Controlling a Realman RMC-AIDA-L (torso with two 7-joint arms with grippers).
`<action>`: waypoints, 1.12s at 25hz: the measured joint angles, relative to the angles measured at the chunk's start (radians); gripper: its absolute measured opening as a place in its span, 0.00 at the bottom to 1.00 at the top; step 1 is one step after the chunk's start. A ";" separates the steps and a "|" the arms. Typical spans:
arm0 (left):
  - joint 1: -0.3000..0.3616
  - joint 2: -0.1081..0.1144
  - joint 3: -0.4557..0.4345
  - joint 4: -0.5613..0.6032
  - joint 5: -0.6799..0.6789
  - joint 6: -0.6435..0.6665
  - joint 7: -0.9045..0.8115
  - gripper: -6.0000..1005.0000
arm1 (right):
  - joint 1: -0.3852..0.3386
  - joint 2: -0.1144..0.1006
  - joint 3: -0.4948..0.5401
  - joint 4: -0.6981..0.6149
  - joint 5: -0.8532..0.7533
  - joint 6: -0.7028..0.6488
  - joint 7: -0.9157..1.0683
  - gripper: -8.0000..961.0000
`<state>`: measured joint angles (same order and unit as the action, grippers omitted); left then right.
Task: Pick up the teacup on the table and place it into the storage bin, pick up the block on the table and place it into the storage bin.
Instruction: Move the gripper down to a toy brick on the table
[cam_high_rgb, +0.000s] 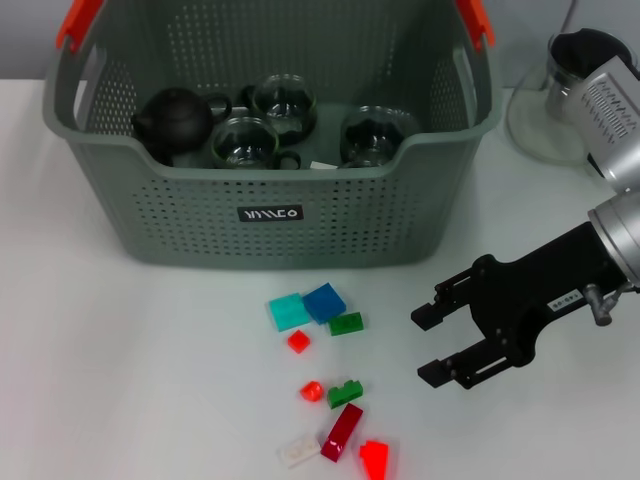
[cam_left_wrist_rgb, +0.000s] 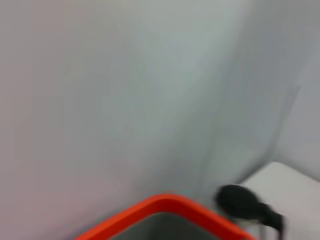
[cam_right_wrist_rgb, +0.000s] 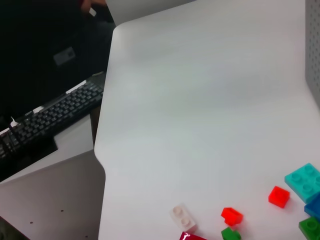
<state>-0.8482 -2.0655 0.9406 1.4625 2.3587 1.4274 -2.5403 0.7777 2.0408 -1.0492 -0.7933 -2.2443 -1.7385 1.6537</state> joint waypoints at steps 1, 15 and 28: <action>0.018 -0.005 0.000 0.047 -0.024 0.041 0.014 0.85 | 0.000 0.000 0.000 0.000 0.000 0.000 0.000 0.75; 0.352 -0.098 0.299 0.478 -0.012 0.513 0.119 0.95 | -0.001 -0.001 0.002 0.000 0.001 0.021 0.007 0.75; 0.412 -0.113 0.725 0.347 0.270 0.419 0.002 0.95 | 0.009 0.004 0.015 0.000 0.005 0.043 0.009 0.75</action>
<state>-0.4362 -2.1782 1.6654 1.8093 2.6284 1.8467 -2.5384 0.7871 2.0446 -1.0338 -0.7930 -2.2395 -1.6953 1.6629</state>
